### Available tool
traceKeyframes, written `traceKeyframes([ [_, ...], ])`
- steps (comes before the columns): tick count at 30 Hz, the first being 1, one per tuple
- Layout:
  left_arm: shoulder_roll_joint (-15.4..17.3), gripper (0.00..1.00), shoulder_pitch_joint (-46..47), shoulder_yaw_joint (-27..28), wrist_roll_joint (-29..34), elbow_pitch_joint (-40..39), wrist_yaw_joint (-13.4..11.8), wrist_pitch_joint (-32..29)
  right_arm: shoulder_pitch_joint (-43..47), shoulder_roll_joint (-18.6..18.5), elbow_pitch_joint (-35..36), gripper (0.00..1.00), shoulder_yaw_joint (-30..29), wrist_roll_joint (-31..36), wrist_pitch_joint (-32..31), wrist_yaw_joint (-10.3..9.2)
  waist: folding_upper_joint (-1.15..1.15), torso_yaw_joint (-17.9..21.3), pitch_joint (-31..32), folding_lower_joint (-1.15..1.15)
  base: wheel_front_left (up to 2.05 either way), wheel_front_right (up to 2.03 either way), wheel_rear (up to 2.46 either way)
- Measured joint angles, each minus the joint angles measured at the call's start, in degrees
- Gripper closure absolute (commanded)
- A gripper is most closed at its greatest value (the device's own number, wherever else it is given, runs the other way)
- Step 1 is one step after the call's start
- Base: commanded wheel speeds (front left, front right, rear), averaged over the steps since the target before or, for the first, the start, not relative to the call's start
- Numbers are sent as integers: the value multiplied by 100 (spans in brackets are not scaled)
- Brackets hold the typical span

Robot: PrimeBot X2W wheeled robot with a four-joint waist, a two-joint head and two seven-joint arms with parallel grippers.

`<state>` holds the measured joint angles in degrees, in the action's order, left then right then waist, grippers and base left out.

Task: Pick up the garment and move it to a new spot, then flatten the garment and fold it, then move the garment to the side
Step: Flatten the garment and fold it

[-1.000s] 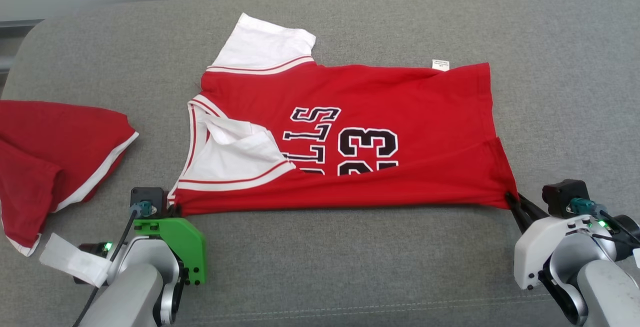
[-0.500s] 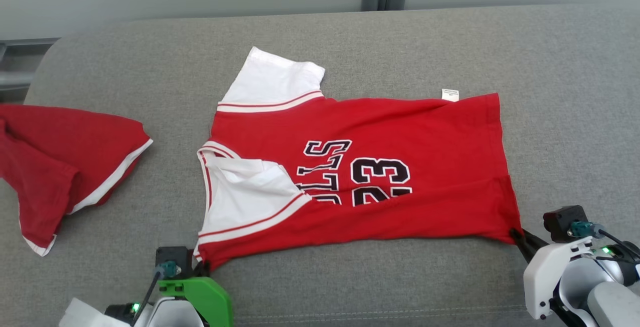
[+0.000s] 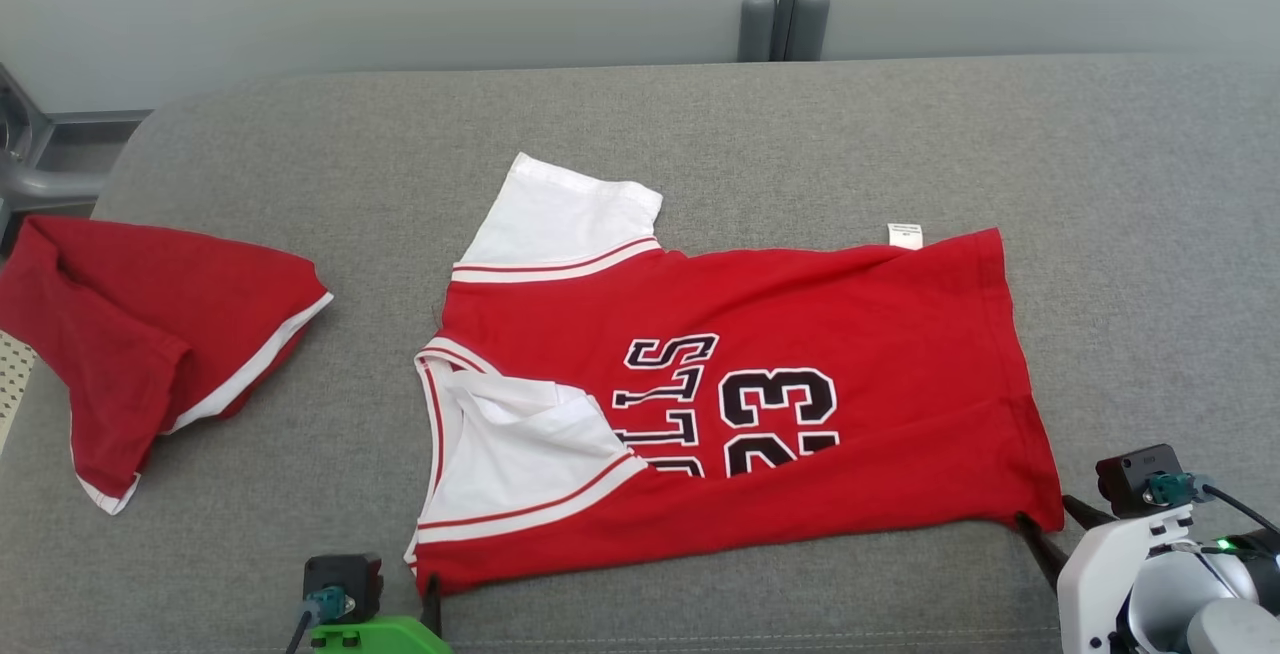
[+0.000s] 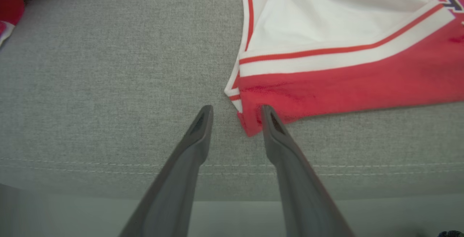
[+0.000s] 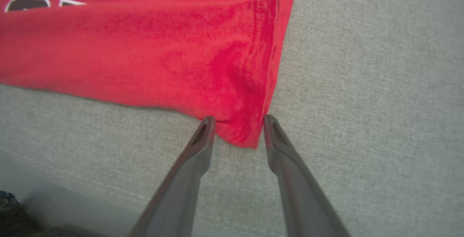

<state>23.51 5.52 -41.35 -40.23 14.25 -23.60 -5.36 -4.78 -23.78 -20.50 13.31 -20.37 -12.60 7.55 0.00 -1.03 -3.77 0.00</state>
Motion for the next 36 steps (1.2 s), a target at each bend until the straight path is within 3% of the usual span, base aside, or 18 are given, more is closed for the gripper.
traceKeyframes([
  [8, -1, 0, -4, 220, 47, 307, 132, 822, 284, 283, 364, 0, -489, -67, 60, -1, 0, -7, 166, 0, 0, 0, 0],
  [12, -20, 0, 38, 481, 109, 271, 114, 1562, 474, 862, 660, 0, -1117, -112, 320, -5, 0, -41, 289, 0, 0, 0, 0],
  [17, -100, 0, 98, 870, 162, 44, 92, 1960, 538, 1636, 1107, 0, -1574, 185, 553, -5, 0, -92, 451, 0, 0, 0, 0],
  [24, -181, 0, 112, 1125, 526, -477, 75, 2025, 525, 2035, 1455, 0, -1682, 389, 924, -5, 0, -215, 633, 0, 0, 0, 0],
  [32, -432, 0, -170, 1545, 1016, -988, 532, 2039, 499, 2089, 1306, 0, -1443, 131, 1458, -5, 0, -303, 865, 0, 0, 0, 0],
  [36, -487, 0, -376, 1734, 1221, -1058, 957, 2039, 457, 2091, 1129, 0, -1225, -15, 1704, -5, 0, -320, 970, 0, 0, 0, 0],
])
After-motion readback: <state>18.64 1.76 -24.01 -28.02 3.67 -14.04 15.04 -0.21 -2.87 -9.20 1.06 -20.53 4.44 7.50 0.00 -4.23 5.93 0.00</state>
